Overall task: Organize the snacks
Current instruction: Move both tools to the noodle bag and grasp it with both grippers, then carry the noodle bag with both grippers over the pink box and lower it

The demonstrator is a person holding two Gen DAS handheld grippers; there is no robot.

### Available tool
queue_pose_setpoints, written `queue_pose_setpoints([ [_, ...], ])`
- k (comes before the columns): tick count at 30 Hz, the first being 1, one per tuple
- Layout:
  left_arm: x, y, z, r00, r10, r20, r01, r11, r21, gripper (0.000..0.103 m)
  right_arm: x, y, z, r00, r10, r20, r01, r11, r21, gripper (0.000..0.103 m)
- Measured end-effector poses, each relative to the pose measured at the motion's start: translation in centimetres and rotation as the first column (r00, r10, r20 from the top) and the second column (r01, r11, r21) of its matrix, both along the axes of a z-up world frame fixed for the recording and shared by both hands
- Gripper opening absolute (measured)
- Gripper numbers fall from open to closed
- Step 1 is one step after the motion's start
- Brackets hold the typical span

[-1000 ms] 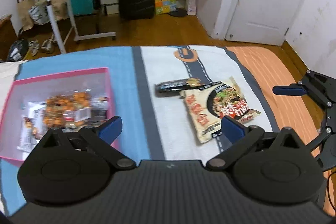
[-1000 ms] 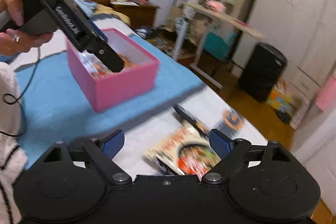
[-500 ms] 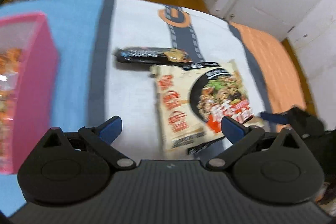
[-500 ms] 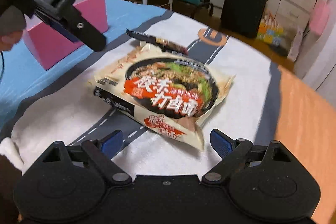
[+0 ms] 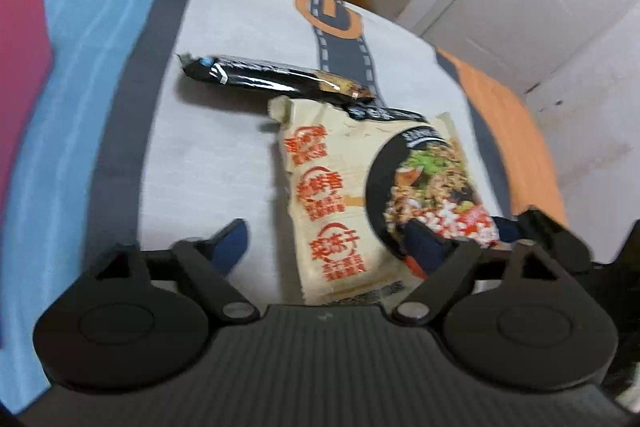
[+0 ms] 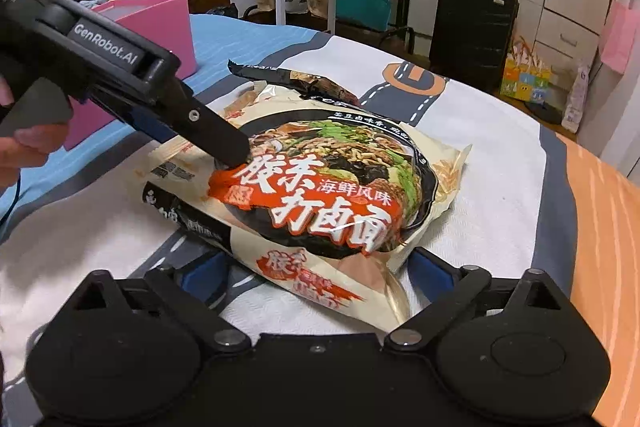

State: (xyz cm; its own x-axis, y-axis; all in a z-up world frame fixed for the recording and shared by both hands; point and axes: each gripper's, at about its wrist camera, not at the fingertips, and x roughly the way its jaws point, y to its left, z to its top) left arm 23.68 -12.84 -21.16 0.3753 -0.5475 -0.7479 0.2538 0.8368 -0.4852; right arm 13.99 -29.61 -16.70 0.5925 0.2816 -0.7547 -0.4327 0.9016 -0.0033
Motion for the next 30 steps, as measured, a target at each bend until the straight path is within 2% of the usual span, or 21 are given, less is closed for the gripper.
queue_pose_setpoints([
  [1,0.0,0.1,-0.1,1.000,-0.006,-0.009,0.006,1.000,-0.028,0.064,0.1,-0.1,-0.1,1.000,-0.002,0.001,0.002,1.000,0.010,0.103],
  [2,0.0,0.1,-0.1,1.000,-0.009,-0.016,0.009,0.999,-0.039,0.060,0.1,-0.2,-0.3,1.000,-0.004,-0.001,0.004,1.000,0.023,0.103],
  [5,-0.2,-0.3,0.3,1.000,-0.022,0.000,0.022,0.999,-0.029,0.052,0.0,-0.4,-0.6,1.000,0.005,0.012,-0.005,0.999,0.035,0.103],
  [7,-0.4,-0.6,0.3,1.000,-0.021,0.010,0.022,1.000,-0.020,0.052,-0.2,-0.2,-0.7,1.000,0.016,0.023,-0.017,0.999,0.033,0.102],
  [10,-0.6,-0.5,0.4,0.999,-0.024,0.026,0.025,0.999,-0.034,0.050,-0.6,0.1,-0.3,0.997,0.050,0.050,-0.051,0.998,0.024,0.093],
  [11,-0.7,-0.5,0.4,0.999,-0.031,0.032,0.032,0.999,-0.038,0.050,-1.0,0.5,-0.1,0.997,0.058,0.059,-0.059,0.998,0.011,0.090],
  [15,-1.2,-0.9,0.9,0.997,-0.053,0.053,0.054,0.998,-0.011,0.051,-1.6,1.5,0.7,0.998,0.056,0.043,-0.054,0.998,-0.030,0.088],
  [17,-1.3,-1.0,1.1,0.997,-0.061,0.045,0.062,0.998,-0.006,0.057,-1.8,1.9,1.3,0.999,0.044,0.031,-0.043,0.998,-0.044,0.088],
  [20,-1.9,-1.5,1.5,0.995,-0.078,0.055,0.078,0.997,0.014,0.059,-2.4,2.8,2.1,0.999,0.030,0.017,-0.028,0.997,-0.076,0.088],
  [26,-3.5,-2.1,3.3,0.990,-0.114,0.079,0.108,0.991,0.081,0.060,-3.3,3.0,3.3,0.999,-0.025,-0.024,0.024,0.999,-0.034,0.088],
  [30,-5.3,-2.9,5.1,0.974,-0.178,0.140,0.156,0.976,0.150,0.060,-4.1,3.3,4.3,0.997,-0.066,-0.026,0.065,0.997,-0.037,0.088],
])
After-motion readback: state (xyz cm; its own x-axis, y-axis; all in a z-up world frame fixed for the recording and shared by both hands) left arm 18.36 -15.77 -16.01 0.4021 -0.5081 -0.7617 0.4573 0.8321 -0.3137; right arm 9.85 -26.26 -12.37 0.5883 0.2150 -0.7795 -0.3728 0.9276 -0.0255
